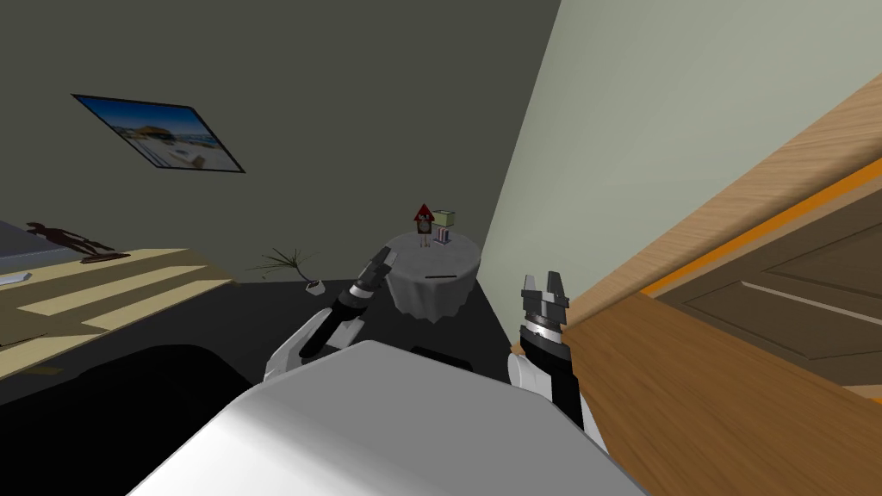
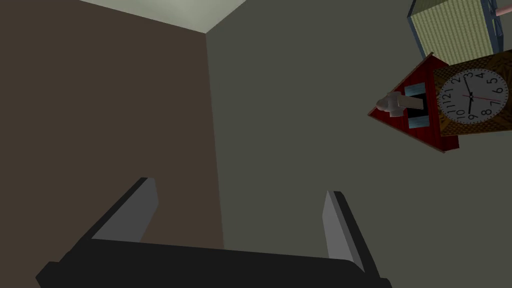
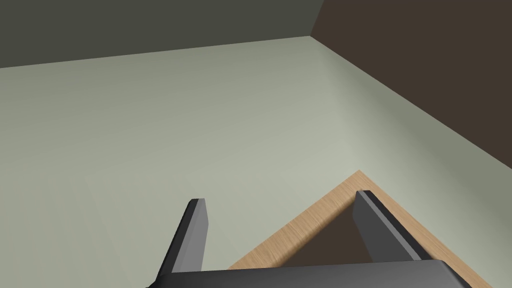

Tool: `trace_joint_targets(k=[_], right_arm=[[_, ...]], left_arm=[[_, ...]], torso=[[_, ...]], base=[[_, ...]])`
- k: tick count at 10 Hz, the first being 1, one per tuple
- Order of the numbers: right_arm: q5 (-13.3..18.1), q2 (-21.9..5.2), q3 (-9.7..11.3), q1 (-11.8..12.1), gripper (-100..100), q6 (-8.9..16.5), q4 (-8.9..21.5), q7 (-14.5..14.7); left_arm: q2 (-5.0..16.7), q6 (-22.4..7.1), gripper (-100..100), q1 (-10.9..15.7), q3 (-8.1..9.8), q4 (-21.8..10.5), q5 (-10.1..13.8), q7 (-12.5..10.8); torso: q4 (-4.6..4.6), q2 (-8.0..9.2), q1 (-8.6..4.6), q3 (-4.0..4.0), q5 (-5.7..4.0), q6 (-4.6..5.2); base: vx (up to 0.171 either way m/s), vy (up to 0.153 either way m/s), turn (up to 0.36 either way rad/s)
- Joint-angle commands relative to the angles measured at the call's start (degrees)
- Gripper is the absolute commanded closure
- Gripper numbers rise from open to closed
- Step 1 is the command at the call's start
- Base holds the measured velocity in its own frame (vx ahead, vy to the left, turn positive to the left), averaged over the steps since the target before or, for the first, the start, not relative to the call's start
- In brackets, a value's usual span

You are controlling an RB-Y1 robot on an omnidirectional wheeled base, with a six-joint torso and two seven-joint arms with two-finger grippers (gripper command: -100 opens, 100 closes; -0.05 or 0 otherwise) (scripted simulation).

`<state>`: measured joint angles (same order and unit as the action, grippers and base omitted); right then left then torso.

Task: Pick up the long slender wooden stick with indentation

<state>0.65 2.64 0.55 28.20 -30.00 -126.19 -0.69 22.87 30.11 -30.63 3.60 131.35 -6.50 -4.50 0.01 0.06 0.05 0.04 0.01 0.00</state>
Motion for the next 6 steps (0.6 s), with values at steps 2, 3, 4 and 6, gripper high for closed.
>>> trace_joint_targets(k=[2,3,4,6], right_arm=[[0.0,0.0,0.0,0.0,0,0.0,0.0,0.0],[0.0,0.0,0.0,0.0,0,0.0,0.0,0.0],[0.0,0.0,0.0,0.0,0,0.0,0.0,0.0],[0.0,0.0,0.0,0.0,0,0.0,0.0,0.0]], left_arm=[[4.58,-0.01,-100,-1.11,0.38,-1.8,-1.3,-1.8],[6.43,-0.01,-100,-1.11,0.38,-1.8,-1.3,-1.8],[7.29,-0.01,-100,-1.11,0.38,-1.8,-1.3,-1.8],[11.1,-0.05,-100,-1.97,0.69,-2.87,-2.2,-2.99]], torso=[[0.0,-0.01,-0.01,-0.01,0.0,0.01],[0.0,-0.01,-0.01,-0.01,0.0,0.0],[0.0,-0.01,-0.02,-0.01,0.0,0.01],[-0.01,-0.02,-0.03,-0.01,-0.01,0.0]], base=[[-0.011,0.007,0.026],[-0.012,0.004,0.018],[-0.005,0.001,-0.002],[-0.008,0.001,0.026]])
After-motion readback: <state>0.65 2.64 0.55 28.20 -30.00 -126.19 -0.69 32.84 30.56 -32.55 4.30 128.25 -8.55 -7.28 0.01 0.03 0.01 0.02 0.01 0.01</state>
